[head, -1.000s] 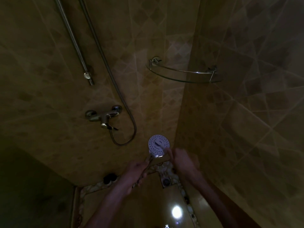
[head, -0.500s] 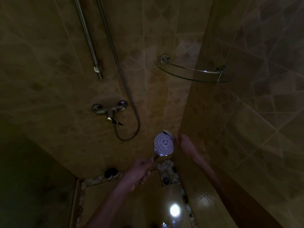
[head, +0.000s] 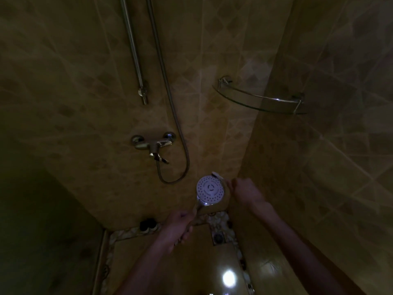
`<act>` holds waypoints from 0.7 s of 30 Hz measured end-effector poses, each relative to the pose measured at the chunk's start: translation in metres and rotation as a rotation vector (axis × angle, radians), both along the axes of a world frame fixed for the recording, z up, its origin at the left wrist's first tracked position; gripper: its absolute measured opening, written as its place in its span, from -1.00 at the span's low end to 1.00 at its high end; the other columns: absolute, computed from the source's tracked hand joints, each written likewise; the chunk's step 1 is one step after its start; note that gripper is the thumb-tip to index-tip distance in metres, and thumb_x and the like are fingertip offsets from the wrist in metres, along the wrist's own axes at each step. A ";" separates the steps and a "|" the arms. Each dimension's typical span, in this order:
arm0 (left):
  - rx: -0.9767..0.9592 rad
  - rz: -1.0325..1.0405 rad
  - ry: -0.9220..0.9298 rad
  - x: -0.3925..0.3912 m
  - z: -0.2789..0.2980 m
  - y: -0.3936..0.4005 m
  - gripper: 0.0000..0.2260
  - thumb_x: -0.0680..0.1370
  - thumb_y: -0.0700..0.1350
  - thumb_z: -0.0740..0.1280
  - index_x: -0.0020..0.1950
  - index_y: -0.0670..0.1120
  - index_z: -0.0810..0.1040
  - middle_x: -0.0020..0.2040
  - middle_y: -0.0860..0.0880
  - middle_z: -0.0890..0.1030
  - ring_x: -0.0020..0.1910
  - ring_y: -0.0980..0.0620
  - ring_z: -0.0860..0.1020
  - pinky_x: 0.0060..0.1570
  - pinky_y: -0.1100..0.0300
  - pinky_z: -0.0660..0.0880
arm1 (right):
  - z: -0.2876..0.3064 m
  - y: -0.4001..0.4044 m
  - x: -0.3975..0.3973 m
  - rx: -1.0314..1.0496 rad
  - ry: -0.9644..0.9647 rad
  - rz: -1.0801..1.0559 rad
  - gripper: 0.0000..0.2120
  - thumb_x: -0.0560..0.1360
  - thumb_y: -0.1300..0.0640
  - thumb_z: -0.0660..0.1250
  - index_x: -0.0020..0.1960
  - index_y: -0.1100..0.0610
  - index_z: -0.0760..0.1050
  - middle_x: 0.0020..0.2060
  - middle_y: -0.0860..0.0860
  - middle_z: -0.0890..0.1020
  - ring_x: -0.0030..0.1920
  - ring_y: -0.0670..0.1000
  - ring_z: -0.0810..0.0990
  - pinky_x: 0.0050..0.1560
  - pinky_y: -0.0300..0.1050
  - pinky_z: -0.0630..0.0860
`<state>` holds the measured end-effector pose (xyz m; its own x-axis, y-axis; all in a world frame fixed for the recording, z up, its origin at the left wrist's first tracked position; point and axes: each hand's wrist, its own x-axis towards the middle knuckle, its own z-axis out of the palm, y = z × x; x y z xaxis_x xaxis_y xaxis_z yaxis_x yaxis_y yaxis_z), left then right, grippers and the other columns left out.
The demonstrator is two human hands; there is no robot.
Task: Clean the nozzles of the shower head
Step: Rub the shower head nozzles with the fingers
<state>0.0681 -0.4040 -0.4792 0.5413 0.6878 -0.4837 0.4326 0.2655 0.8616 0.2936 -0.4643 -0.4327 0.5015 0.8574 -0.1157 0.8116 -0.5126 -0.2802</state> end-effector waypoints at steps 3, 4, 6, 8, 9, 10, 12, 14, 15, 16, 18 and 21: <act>-0.023 0.056 -0.037 -0.006 0.007 0.010 -0.60 0.52 0.23 0.30 -0.30 -0.06 0.52 -0.53 0.03 0.50 -0.64 0.15 0.34 -0.64 0.37 0.19 | 0.015 0.009 0.008 0.180 0.076 -0.075 -0.56 0.63 -0.03 0.12 -0.11 0.30 0.58 -0.13 0.27 0.66 -0.10 0.23 0.63 -0.17 -0.05 0.44; -0.026 0.072 -0.062 -0.007 0.009 0.014 -0.59 0.51 0.25 0.31 -0.31 -0.06 0.53 -0.52 0.02 0.50 -0.63 0.14 0.34 -0.64 0.35 0.20 | 0.025 0.012 0.012 0.243 0.121 -0.095 -0.57 0.62 0.00 0.14 -0.13 0.33 0.56 -0.16 0.29 0.65 -0.12 0.24 0.63 -0.20 -0.03 0.43; -0.038 0.102 -0.103 -0.008 0.013 0.021 -0.61 0.51 0.23 0.32 -0.30 -0.06 0.56 -0.49 0.00 0.52 -0.61 0.12 0.35 -0.62 0.32 0.23 | 0.050 0.017 0.022 0.328 0.155 -0.099 -0.62 0.63 0.08 0.15 -0.11 0.36 0.55 -0.19 0.31 0.63 -0.13 0.24 0.63 -0.19 0.03 0.44; -0.052 0.131 -0.136 -0.008 0.017 0.027 -0.67 0.52 0.19 0.33 -0.26 -0.04 0.59 -0.48 0.00 0.53 -0.60 0.12 0.36 -0.62 0.31 0.24 | 0.076 0.024 0.032 0.382 0.121 -0.078 -0.69 0.62 0.16 0.16 -0.07 0.38 0.54 -0.18 0.32 0.62 -0.12 0.24 0.61 -0.20 -0.02 0.39; -0.056 0.143 -0.151 -0.007 0.018 0.029 -0.69 0.53 0.17 0.33 -0.23 -0.04 0.59 -0.48 0.00 0.53 -0.60 0.13 0.35 -0.63 0.31 0.25 | 0.090 0.027 0.037 0.408 0.091 -0.057 -0.72 0.61 0.19 0.16 -0.04 0.37 0.55 -0.16 0.32 0.62 -0.11 0.25 0.60 -0.21 -0.05 0.35; -0.055 0.150 -0.161 -0.006 0.019 0.032 -0.71 0.53 0.16 0.33 -0.21 -0.04 0.59 -0.47 0.00 0.53 -0.60 0.13 0.35 -0.63 0.32 0.25 | 0.104 0.031 0.042 0.437 0.063 -0.036 -0.76 0.60 0.23 0.17 0.01 0.36 0.56 -0.14 0.31 0.63 -0.09 0.24 0.60 -0.20 -0.06 0.35; -0.058 0.165 -0.175 -0.003 0.023 0.036 -0.74 0.54 0.14 0.33 -0.21 -0.02 0.58 -0.45 -0.01 0.53 -0.60 0.12 0.35 -0.62 0.32 0.25 | 0.134 0.038 0.053 0.520 0.018 -0.008 -0.77 0.56 0.30 0.19 0.12 0.33 0.56 -0.07 0.30 0.64 -0.05 0.24 0.61 -0.15 -0.07 0.38; -0.067 0.178 -0.187 0.002 0.028 0.039 -0.73 0.55 0.10 0.33 -0.25 -0.03 0.58 -0.46 -0.02 0.53 -0.61 0.11 0.34 -0.61 0.33 0.24 | 0.160 0.047 0.068 0.587 -0.011 0.017 -0.72 0.51 0.39 0.21 0.19 0.33 0.53 -0.02 0.29 0.64 -0.01 0.24 0.60 -0.07 -0.08 0.40; -0.060 0.177 -0.193 0.005 0.031 0.041 -0.69 0.56 0.10 0.33 -0.31 -0.05 0.56 -0.48 -0.02 0.52 -0.63 0.11 0.33 -0.61 0.35 0.24 | 0.171 0.051 0.077 0.614 -0.018 0.031 -0.71 0.49 0.42 0.21 0.18 0.36 0.52 -0.01 0.31 0.62 0.01 0.25 0.59 -0.01 -0.02 0.42; -0.047 0.174 -0.199 0.008 0.033 0.042 -0.65 0.56 0.10 0.33 -0.36 -0.05 0.54 -0.50 -0.01 0.51 -0.64 0.12 0.33 -0.62 0.36 0.23 | 0.179 0.057 0.088 0.643 -0.033 0.036 -0.72 0.48 0.44 0.20 0.16 0.39 0.51 0.01 0.35 0.60 0.03 0.28 0.57 0.04 0.06 0.43; -0.027 0.179 -0.214 0.014 0.039 0.044 -0.62 0.55 0.10 0.33 -0.40 -0.05 0.52 -0.50 -0.04 0.50 -0.64 0.11 0.33 -0.61 0.36 0.23 | 0.194 0.069 0.113 0.673 -0.121 0.011 -0.74 0.54 0.36 0.18 0.18 0.38 0.50 0.08 0.38 0.56 0.09 0.32 0.53 0.13 0.16 0.44; -0.030 0.195 -0.234 0.021 0.044 0.047 -0.63 0.57 0.09 0.32 -0.39 -0.05 0.51 -0.46 -0.06 0.49 -0.62 0.10 0.32 -0.58 0.35 0.22 | 0.210 0.087 0.156 0.612 -0.215 -0.023 -0.73 0.56 0.23 0.20 0.18 0.25 0.56 0.12 0.28 0.60 0.11 0.26 0.56 0.12 0.06 0.49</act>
<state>0.0887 -0.3565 -0.4356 0.4998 0.7767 -0.3833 0.1621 0.3509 0.9223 0.4494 -0.3772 -0.2225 0.4780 0.7250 0.4958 0.8729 -0.3294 -0.3599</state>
